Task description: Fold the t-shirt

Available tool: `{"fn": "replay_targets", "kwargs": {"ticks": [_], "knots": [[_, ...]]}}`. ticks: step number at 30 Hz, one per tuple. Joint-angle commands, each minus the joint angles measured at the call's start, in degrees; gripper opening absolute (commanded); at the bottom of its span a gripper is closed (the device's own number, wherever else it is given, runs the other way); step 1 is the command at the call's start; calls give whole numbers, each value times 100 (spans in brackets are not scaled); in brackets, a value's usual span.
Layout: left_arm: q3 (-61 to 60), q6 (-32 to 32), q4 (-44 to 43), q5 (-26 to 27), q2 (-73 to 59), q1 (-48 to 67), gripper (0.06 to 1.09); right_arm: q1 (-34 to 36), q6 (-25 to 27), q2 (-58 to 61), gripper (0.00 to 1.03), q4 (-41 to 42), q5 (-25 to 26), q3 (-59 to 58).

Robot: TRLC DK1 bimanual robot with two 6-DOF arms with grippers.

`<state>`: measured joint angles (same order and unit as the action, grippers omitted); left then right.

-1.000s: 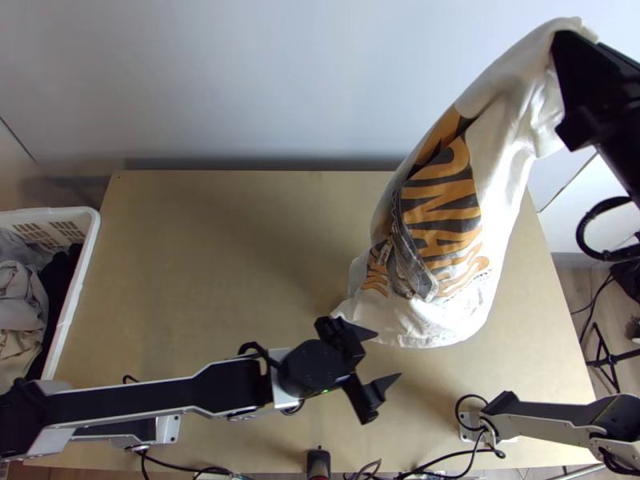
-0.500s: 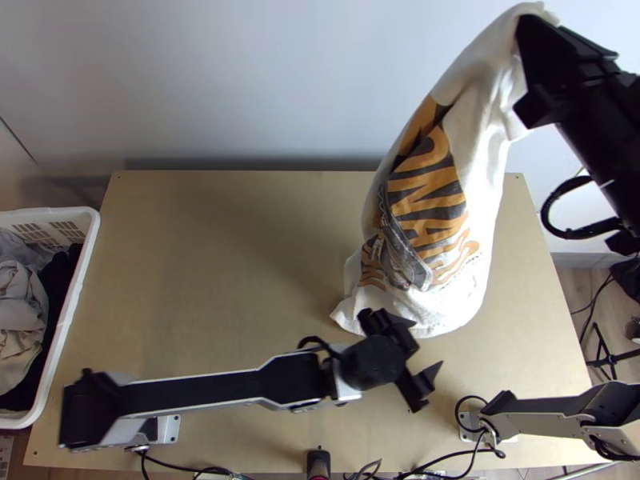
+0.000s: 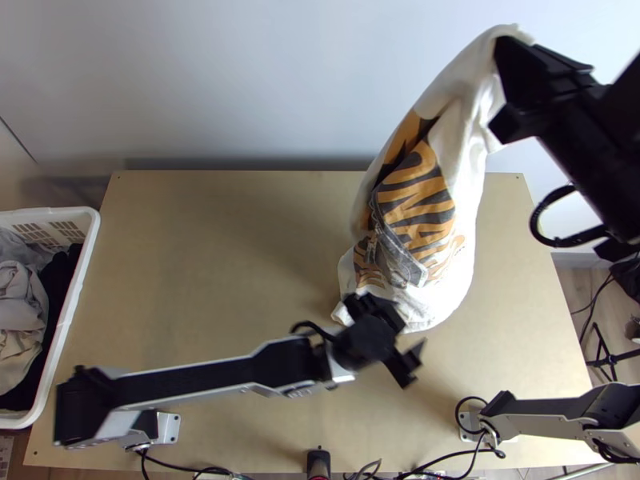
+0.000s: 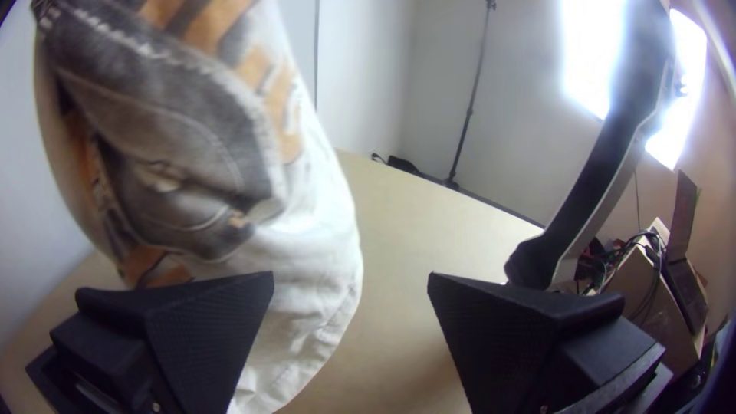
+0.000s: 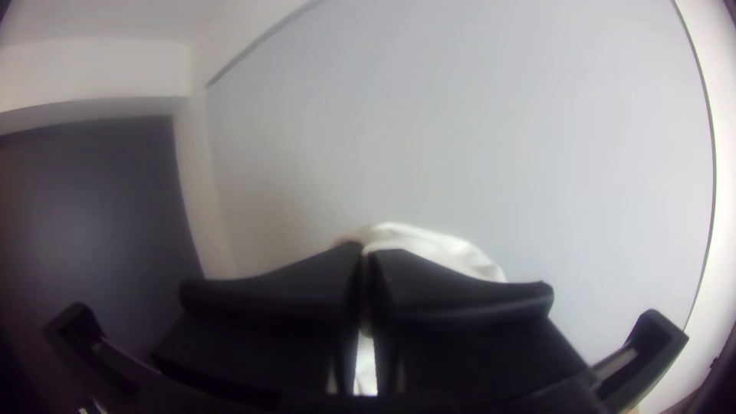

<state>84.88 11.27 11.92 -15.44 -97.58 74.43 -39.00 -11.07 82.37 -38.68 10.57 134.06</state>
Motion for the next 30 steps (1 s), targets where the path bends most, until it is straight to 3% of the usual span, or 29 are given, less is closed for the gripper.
{"fn": "replay_targets", "kwargs": {"ticks": [1, 10, 13, 16, 17, 20, 22, 30], "knots": [[-815, -2, 29, -38, 714, -588, 103, -354, 44, -54, 2, 18, 7, 41], [-1457, 16, -6, -126, 1189, -1010, 103, -1830, -97, 201, 2, 123, -160, 331], [-1580, -221, -15, -214, 1224, -1036, 103, -2103, -203, -1, 2, 27, -266, -249], [-1527, -468, -15, -240, 1145, -1036, 103, -1927, -229, -485, 2, 79, -389, -1365], [-1474, -503, 12, -258, 1092, -1027, 103, -1707, -255, -652, 2, 115, -485, -1734], [-1290, -529, 152, -266, 987, -1010, 103, -310, -387, -1162, 2, 923, -1479, -3219], [-1167, -529, 267, -266, 934, -975, 103, 385, -440, -1364, 2, 1741, -1777, -4107], [-1026, -617, 495, -354, 732, -939, 103, 3136, -510, -1408, 2, 3068, -2990, -5935]]}}
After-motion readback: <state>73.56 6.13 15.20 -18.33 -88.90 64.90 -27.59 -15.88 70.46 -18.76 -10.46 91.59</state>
